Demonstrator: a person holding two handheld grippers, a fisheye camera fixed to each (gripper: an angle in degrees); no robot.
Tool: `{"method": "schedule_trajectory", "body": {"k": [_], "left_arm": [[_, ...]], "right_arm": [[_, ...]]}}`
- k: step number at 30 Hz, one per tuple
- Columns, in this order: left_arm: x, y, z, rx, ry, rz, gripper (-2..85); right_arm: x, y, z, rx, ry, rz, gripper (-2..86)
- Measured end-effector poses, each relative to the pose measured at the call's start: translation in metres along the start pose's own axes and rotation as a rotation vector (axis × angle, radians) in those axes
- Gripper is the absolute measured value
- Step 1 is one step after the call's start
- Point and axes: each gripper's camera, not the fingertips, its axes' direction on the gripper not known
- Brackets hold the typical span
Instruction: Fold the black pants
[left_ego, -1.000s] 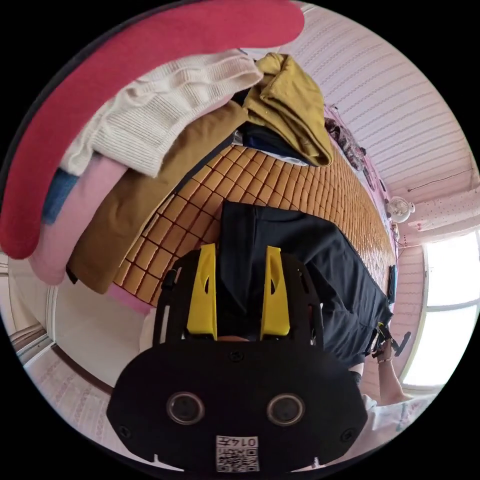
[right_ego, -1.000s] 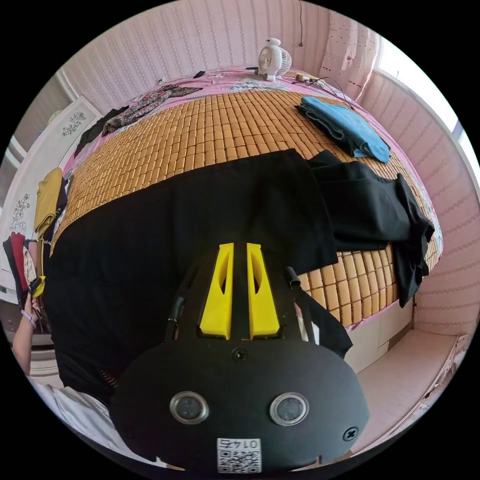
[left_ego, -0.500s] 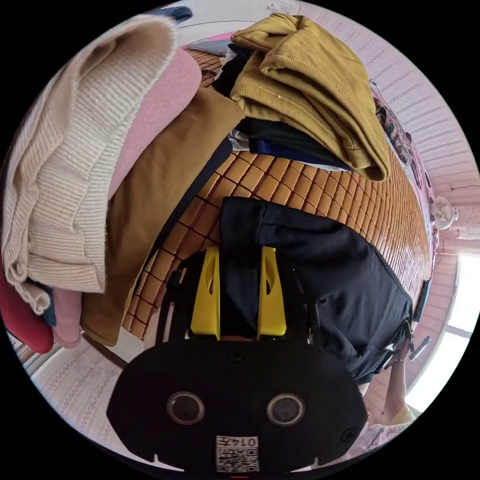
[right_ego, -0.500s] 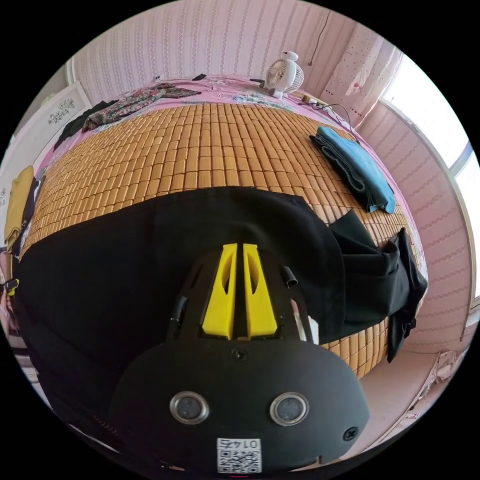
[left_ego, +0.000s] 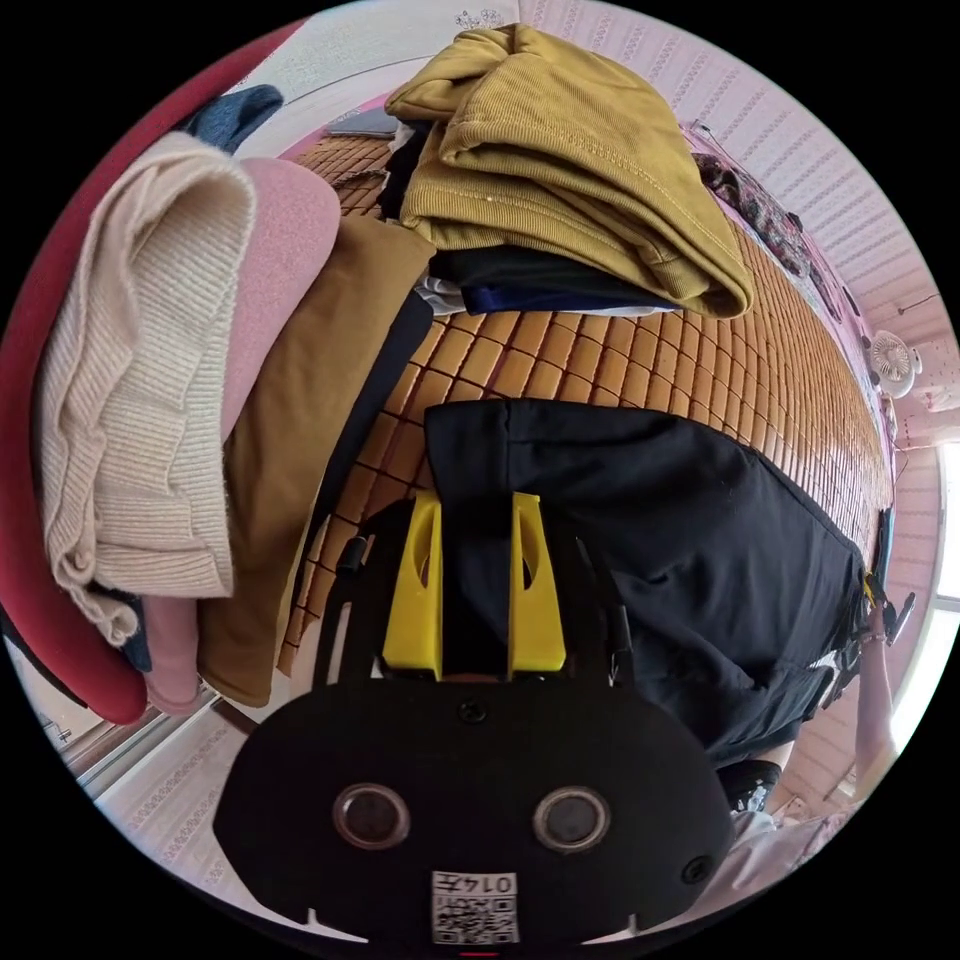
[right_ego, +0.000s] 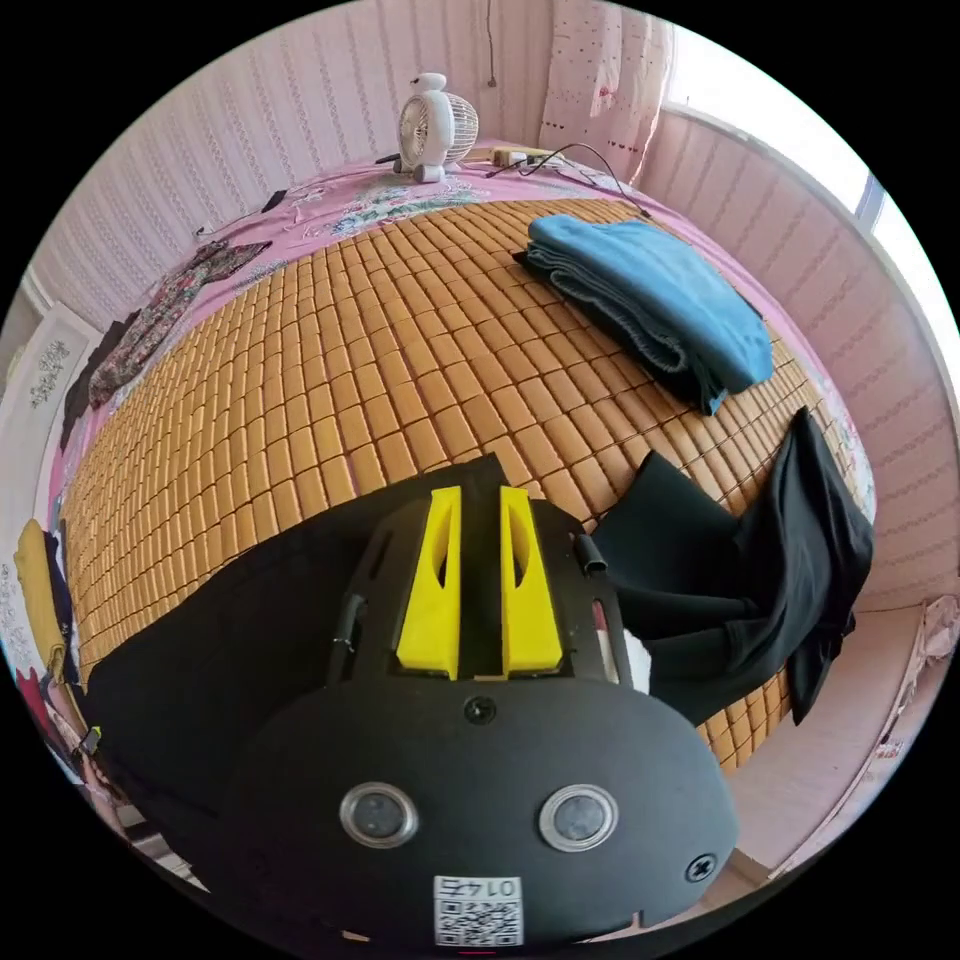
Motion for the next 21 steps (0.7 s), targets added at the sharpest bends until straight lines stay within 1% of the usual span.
{"method": "schedule_trajectory", "body": {"k": [1, 4, 6, 10, 12, 15, 17, 19, 20, 21], "left_arm": [[0.003, 0.000, 0.000, 0.000, -0.011, 0.012, 8.4], [0.017, 0.004, -0.001, 0.026, -0.051, 0.086, 5.7], [0.024, 0.006, -0.002, 0.036, -0.083, 0.104, 5.2], [0.024, 0.009, -0.014, 0.084, -0.068, 0.097, 5.0], [0.020, 0.009, -0.027, 0.135, -0.023, 0.083, 5.2], [0.017, 0.001, -0.037, 0.167, -0.006, 0.075, 5.6], [0.018, -0.005, -0.035, 0.174, -0.020, 0.065, 5.9], [0.018, -0.010, -0.022, 0.142, -0.024, 0.045, 6.3], [0.018, -0.013, -0.009, 0.095, -0.044, 0.034, 6.6], [0.018, -0.014, 0.006, 0.044, -0.066, 0.027, 7.1]], "right_arm": [[-0.008, -0.001, 0.004, -0.019, 0.042, -0.030, 0.6], [-0.017, -0.003, 0.002, -0.012, 0.067, -0.101, -0.6], [-0.015, -0.007, -0.001, -0.022, 0.028, -0.130, -0.8], [0.003, -0.020, -0.020, 0.049, -0.019, -0.094, -0.6], [0.011, -0.031, -0.026, 0.057, -0.042, -0.067, -0.4], [0.020, -0.047, -0.037, 0.093, -0.069, -0.029, 0.0], [0.018, -0.052, -0.038, 0.104, -0.091, -0.036, 0.8], [0.010, -0.047, -0.030, 0.075, -0.119, -0.071, 2.2], [0.004, -0.040, -0.019, 0.027, -0.126, -0.088, 6.4], [0.001, -0.035, -0.013, -0.003, -0.135, -0.102, 8.5]]}}
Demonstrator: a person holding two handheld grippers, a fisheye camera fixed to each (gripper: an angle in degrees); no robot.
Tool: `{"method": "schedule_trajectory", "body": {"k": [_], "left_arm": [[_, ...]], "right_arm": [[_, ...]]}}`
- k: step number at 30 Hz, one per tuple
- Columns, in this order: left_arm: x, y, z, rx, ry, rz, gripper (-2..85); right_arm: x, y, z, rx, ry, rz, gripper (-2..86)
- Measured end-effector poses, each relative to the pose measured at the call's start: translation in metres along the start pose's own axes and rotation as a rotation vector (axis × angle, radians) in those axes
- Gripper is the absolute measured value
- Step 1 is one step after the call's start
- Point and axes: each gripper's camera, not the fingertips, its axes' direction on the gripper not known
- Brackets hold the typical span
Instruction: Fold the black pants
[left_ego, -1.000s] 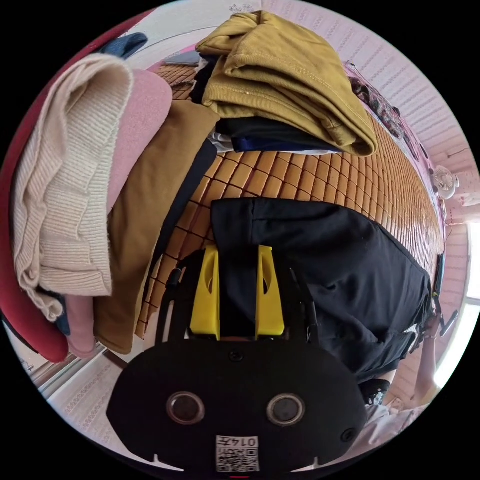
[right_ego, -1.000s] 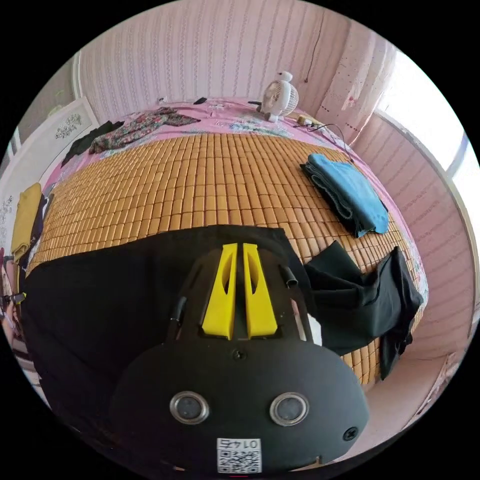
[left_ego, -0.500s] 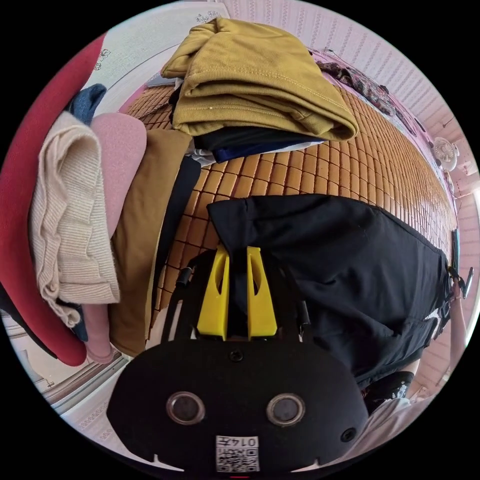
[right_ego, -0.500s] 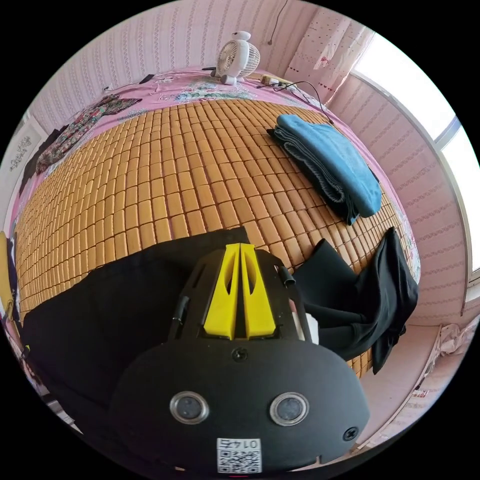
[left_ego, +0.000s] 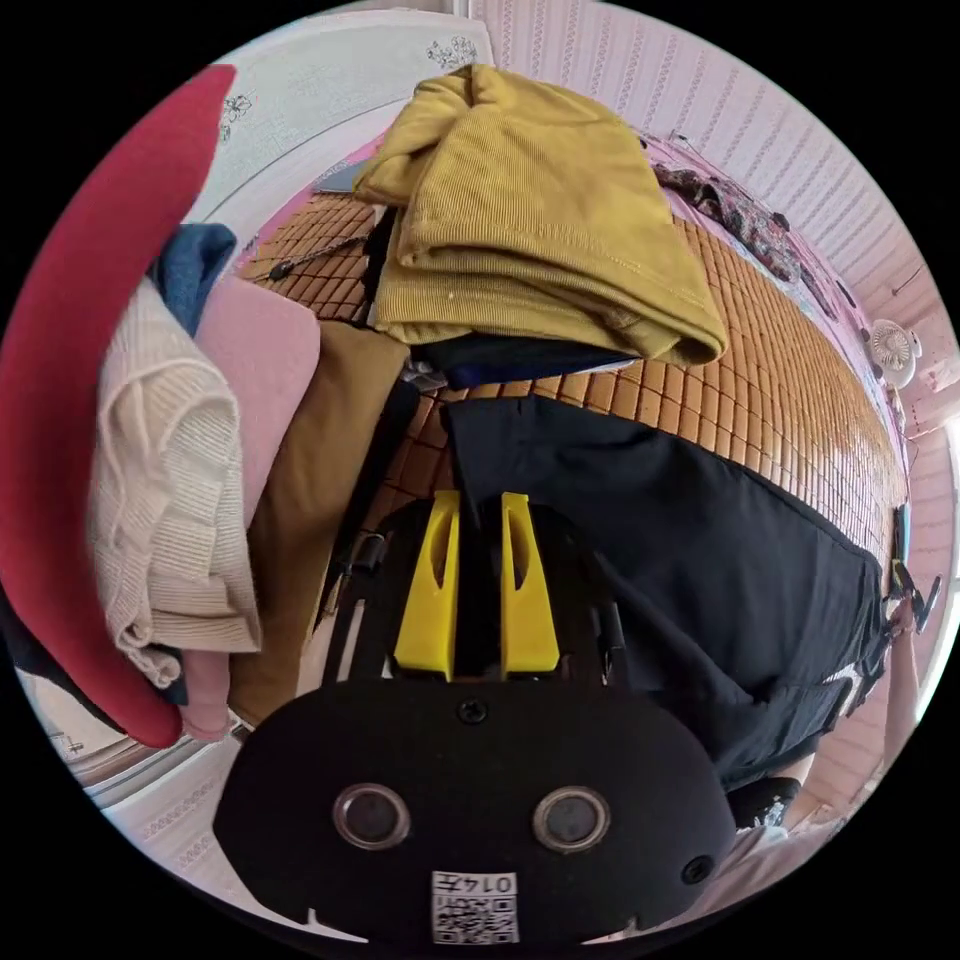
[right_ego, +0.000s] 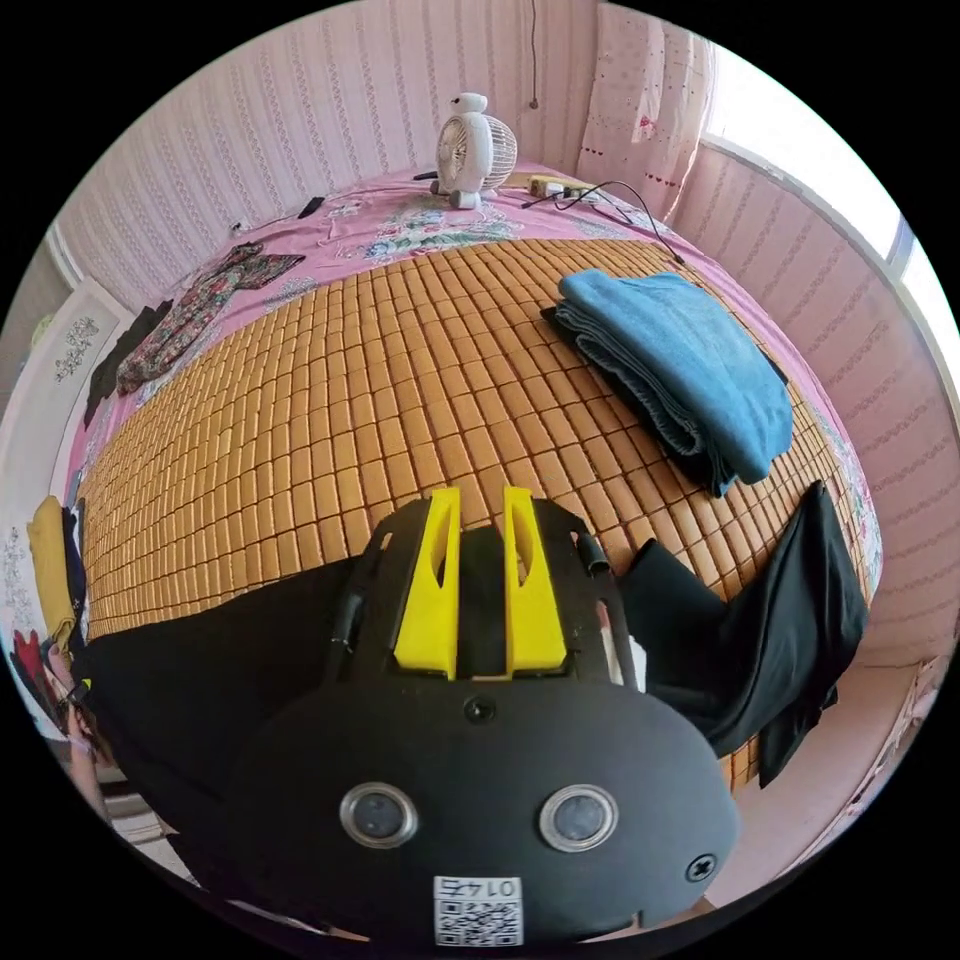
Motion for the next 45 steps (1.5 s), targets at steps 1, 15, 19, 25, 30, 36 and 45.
{"method": "schedule_trajectory", "body": {"k": [1, 15, 19, 25, 30, 36, 45], "left_arm": [[0.000, 0.000, 0.006, -0.017, 0.000, -0.001, 7.2], [-0.028, 0.010, 0.018, 0.033, 0.148, -0.055, 6.2], [-0.027, 0.007, 0.018, 0.084, 0.176, -0.064, 7.0], [-0.031, 0.032, 0.014, 0.109, 0.199, -0.030, 8.9], [-0.051, 0.116, -0.037, 0.247, 0.097, 0.084, 8.5], [-0.024, 0.204, -0.031, 0.210, 0.315, 0.190, 7.9], [0.026, 0.260, 0.008, 0.087, 0.615, 0.240, 7.9]], "right_arm": [[-0.005, 0.009, 0.015, -0.060, -0.002, -0.017, 9.7], [-0.041, -0.006, -0.002, 0.034, 0.147, -0.271, 0.3], [-0.030, -0.052, -0.025, 0.069, 0.038, -0.116, 3.6], [-0.016, -0.006, -0.076, 0.050, -0.101, -0.204, 6.6], [0.043, 0.123, -0.127, -0.064, -0.032, -0.252, 8.3], [0.085, 0.237, -0.137, -0.192, -0.045, -0.153, 11.3], [0.107, 0.216, -0.138, -0.177, 0.060, -0.246, 0.7]]}}
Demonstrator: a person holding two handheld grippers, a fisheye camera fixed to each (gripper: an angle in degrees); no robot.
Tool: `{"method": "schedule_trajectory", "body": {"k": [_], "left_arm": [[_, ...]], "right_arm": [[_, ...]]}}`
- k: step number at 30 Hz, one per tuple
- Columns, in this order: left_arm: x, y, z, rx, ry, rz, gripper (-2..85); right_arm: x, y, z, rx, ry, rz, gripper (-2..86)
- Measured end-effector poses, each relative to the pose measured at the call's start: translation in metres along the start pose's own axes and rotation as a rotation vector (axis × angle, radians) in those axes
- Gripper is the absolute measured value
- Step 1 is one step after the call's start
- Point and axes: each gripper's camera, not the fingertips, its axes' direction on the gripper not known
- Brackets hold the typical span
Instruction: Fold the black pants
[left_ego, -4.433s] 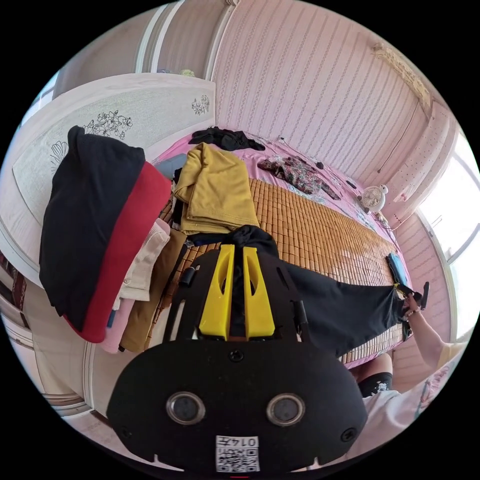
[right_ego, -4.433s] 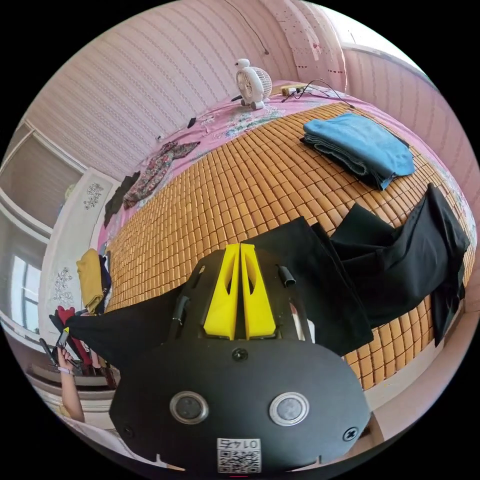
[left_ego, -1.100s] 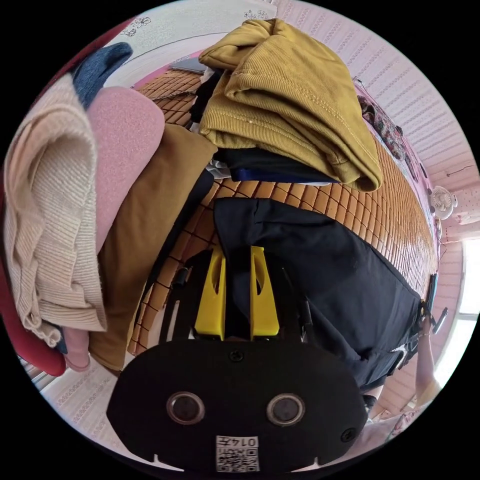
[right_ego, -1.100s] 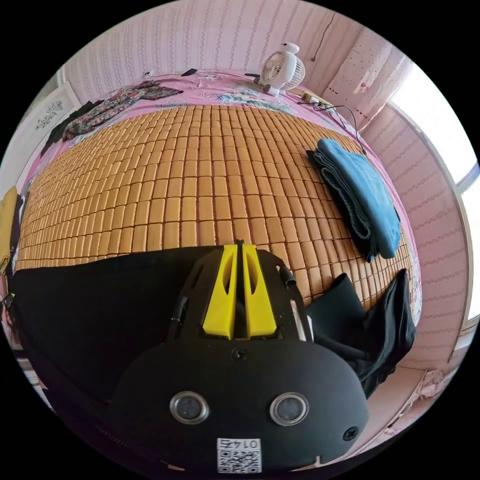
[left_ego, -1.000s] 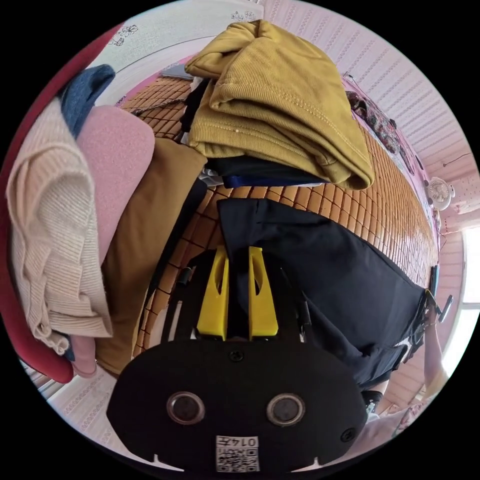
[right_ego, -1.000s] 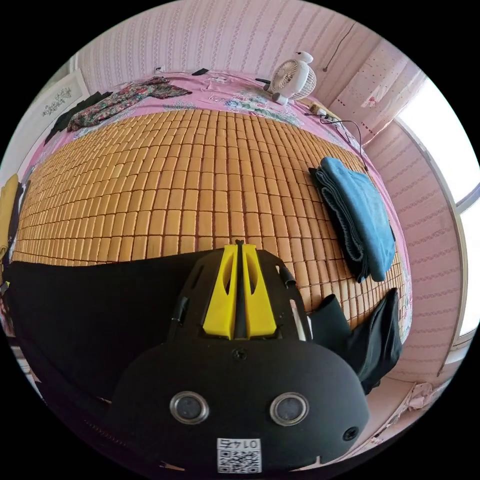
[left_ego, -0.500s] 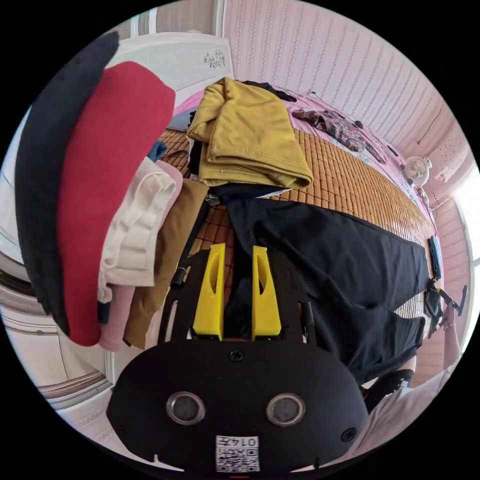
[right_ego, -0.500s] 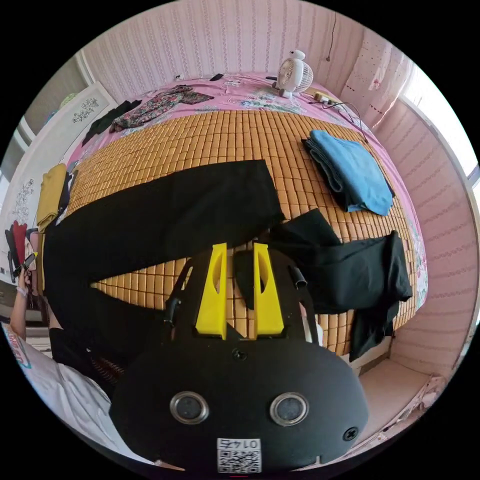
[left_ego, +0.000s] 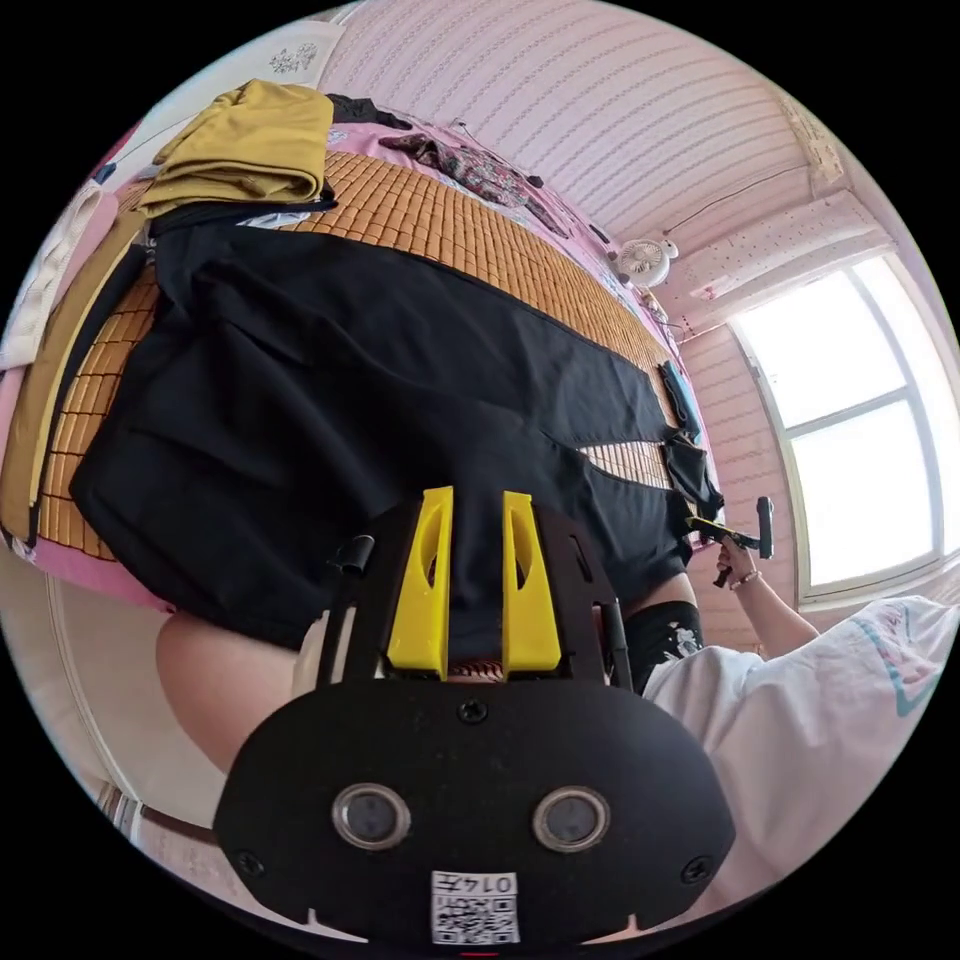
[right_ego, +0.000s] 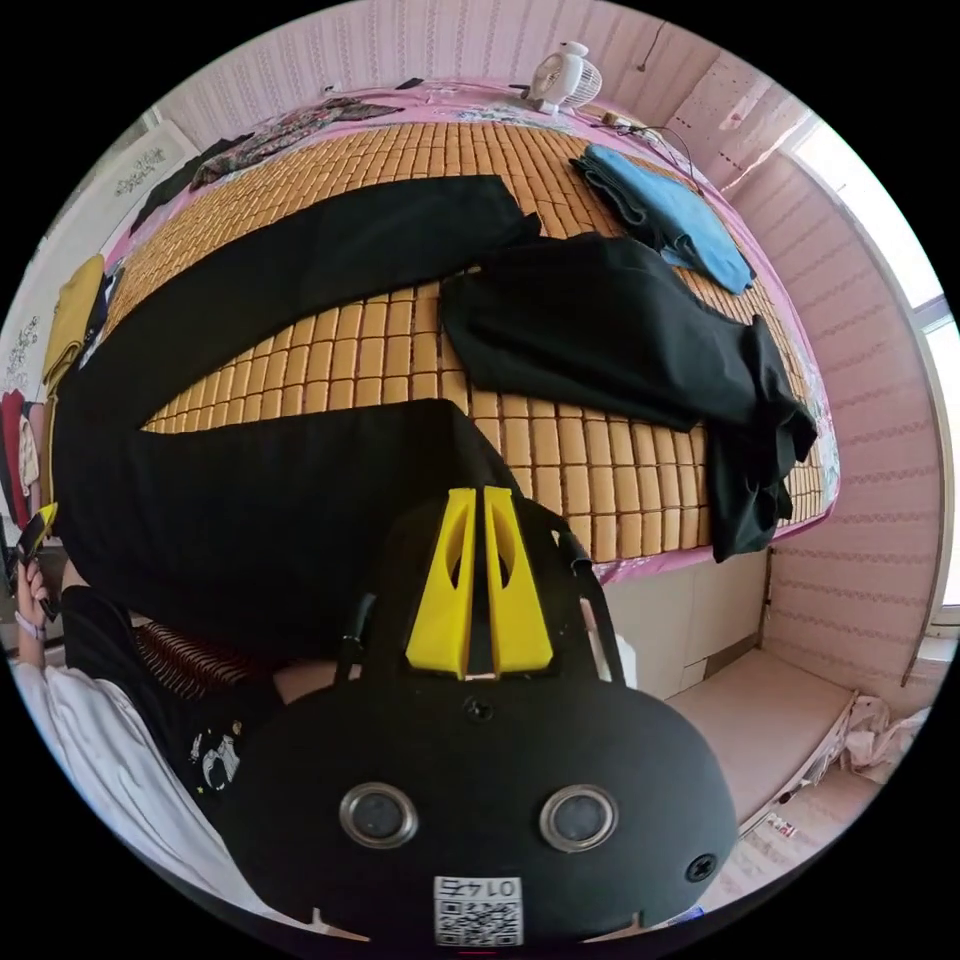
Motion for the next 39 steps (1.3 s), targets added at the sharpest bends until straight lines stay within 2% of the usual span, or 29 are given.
{"method": "schedule_trajectory", "body": {"k": [3, 6, 10, 14, 18, 20, 22, 23, 24, 25, 27, 29, 33, 39], "left_arm": [[-0.027, 0.011, -0.020, 0.069, -0.033, -0.121, 7.9], [-0.062, 0.025, -0.047, 0.164, -0.042, -0.261, 8.2], [-0.110, 0.054, -0.083, 0.293, -0.073, -0.447, 8.8], [-0.163, 0.085, -0.102, 0.391, -0.058, -0.648, 10.8], [-0.197, 0.082, -0.090, 0.371, -0.048, -0.762, 14.9], [-0.206, 0.072, -0.078, 0.342, -0.025, -0.780, 14.9], [-0.215, 0.059, -0.063, 0.240, 0.020, -0.781, 12.7], [-0.219, 0.050, -0.054, 0.149, 0.039, -0.750, 4.7], [-0.218, 0.044, -0.055, 0.099, 0.015, -0.720, 0.3], [-0.215, 0.042, -0.060, 0.104, -0.007, -0.702, 0.0], [-0.199, 0.049, -0.088, 0.242, -0.021, -0.584, -0.7], [-0.198, 0.067, -0.100, 0.308, -0.025, -0.597, -0.9], [-0.206, 0.089, -0.096, 0.264, -0.057, -0.633, -1.0], [-0.203, 0.096, -0.096, 0.291, -0.028, -0.646, -1.0]], "right_arm": [[0.044, -0.013, -0.022, 0.089, -0.004, 0.112, 1.6], [0.087, -0.011, -0.027, 0.115, -0.101, 0.257, 5.7], [0.132, 0.043, -0.031, 0.194, -0.242, 0.474, 6.8], [0.162, 0.119, -0.012, 0.144, -0.329, 0.650, 8.4], [0.179, 0.167, 0.009, 0.071, -0.416, 0.787, 10.7], [0.188, 0.185, 0.021, 0.056, -0.512, 0.866, 11.7], [0.193, 0.190, 0.027, 0.037, -0.575, 0.888, 12.0], [0.196, 0.192, 0.027, 0.035, -0.578, 0.884, 12.3], [0.197, 0.192, 0.027, 0.035, -0.573, 0.883, 12.3], [0.200, 0.194, 0.025, 0.037, -0.571, 0.882, 12.3], [0.204, 0.196, 0.021, 0.057, -0.578, 0.870, 12.3], [0.206, 0.199, 0.021, 0.058, -0.558, 0.857, 12.2], [0.207, 0.197, 0.038, -0.005, -0.573, 0.862, 12.7], [0.212, 0.193, 0.053, -0.032, -0.603, 0.902, 10.5]]}}
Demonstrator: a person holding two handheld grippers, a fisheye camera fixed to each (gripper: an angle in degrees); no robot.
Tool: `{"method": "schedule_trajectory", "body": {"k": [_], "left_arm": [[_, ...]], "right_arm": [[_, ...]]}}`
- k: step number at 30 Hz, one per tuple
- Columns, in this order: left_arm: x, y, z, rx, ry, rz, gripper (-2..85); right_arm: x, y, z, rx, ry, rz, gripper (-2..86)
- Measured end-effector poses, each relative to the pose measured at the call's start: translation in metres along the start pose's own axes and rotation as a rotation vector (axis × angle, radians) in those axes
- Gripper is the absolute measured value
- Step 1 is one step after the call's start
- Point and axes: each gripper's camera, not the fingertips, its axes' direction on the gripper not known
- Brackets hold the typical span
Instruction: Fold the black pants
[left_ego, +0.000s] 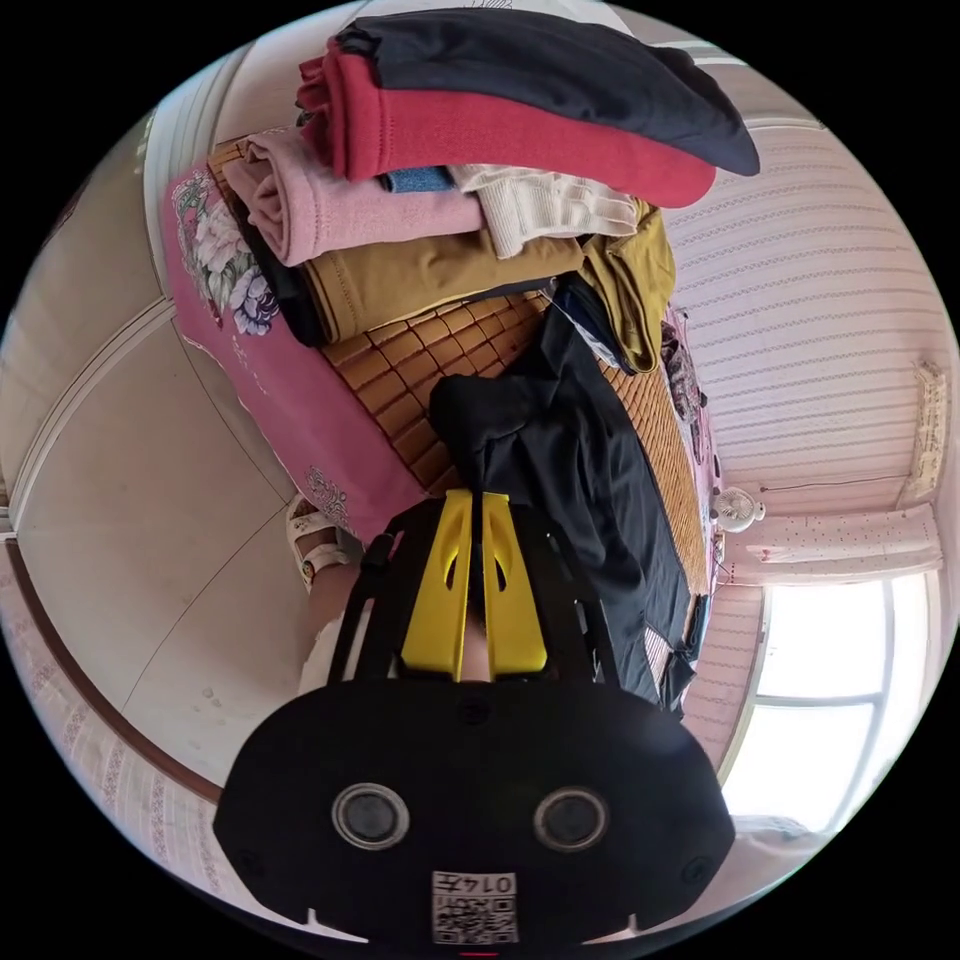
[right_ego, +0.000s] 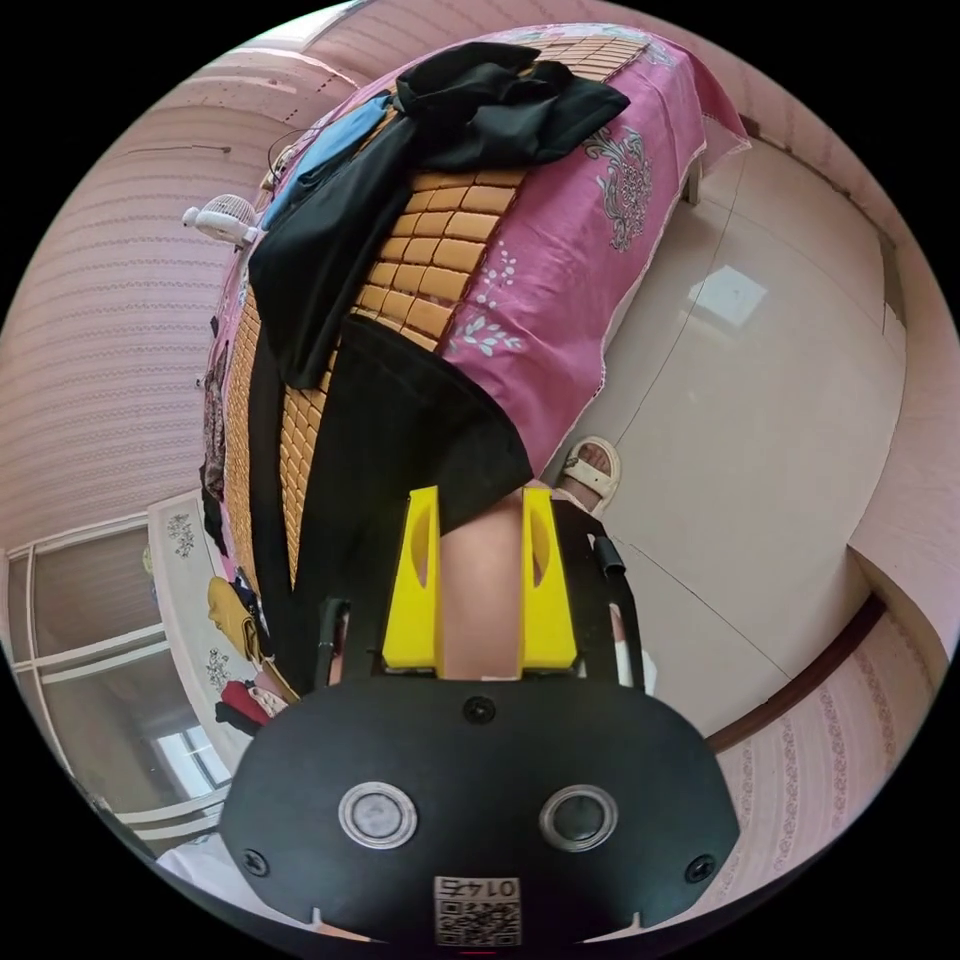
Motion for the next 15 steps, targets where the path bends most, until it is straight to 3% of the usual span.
{"method": "schedule_trajectory", "body": {"k": [5, 9, 15], "left_arm": [[-0.003, 0.008, -0.003, -0.005, 0.001, 0.003, -1.0], [0.000, 0.018, -0.015, 0.005, 0.049, 0.029, -1.0], [0.036, 0.018, -0.033, 0.053, 0.104, 0.199, -1.0]], "right_arm": [[0.001, 0.004, 0.000, 0.003, -0.052, -0.016, 2.4], [-0.009, 0.015, -0.027, 0.098, -0.165, -0.084, 0.8], [-0.081, 0.014, -0.067, 0.222, -0.181, -0.346, 0.3]]}}
